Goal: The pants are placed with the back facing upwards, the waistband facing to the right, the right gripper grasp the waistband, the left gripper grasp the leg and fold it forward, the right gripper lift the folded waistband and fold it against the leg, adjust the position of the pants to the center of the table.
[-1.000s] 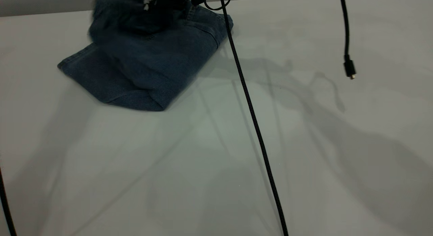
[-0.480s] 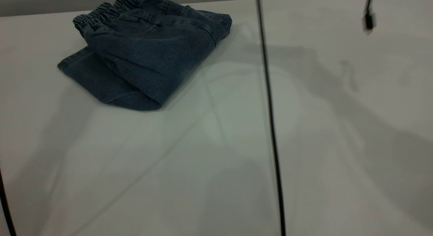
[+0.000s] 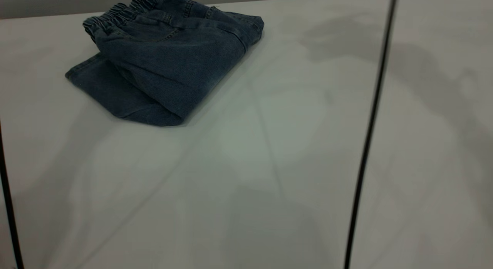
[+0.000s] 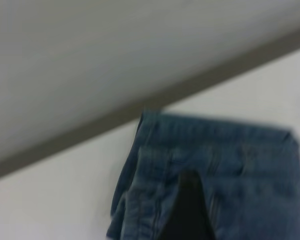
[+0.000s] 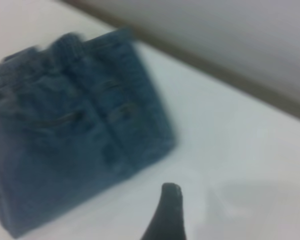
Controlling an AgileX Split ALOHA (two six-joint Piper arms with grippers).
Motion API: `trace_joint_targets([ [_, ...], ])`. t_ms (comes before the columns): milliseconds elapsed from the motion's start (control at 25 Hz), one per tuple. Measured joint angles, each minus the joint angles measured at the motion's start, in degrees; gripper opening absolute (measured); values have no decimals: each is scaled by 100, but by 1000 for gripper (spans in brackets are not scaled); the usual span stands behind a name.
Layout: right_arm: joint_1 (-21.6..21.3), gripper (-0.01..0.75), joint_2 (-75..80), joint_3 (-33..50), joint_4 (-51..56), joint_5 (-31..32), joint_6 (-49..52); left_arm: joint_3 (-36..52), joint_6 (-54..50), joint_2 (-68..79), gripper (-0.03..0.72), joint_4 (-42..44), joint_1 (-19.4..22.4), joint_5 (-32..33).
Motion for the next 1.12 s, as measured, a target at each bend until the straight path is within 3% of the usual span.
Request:
trace_joint_targets([
  [200,-13,594,-788,6,-43,68,0,1077,514,300,536,-24,-54,-10],
  [480,-13,594,-1850,11,-39,48,26,2189,2087,943,536,-78,-56,-16],
  [840,-18,594,-2144,27,-46,29,30,2207,3301,1813,536,293,-56,-16],
  [1120,-18,594,-2138,27,-52,29,37,2197,3468,2050,537,-139,-50,-128],
])
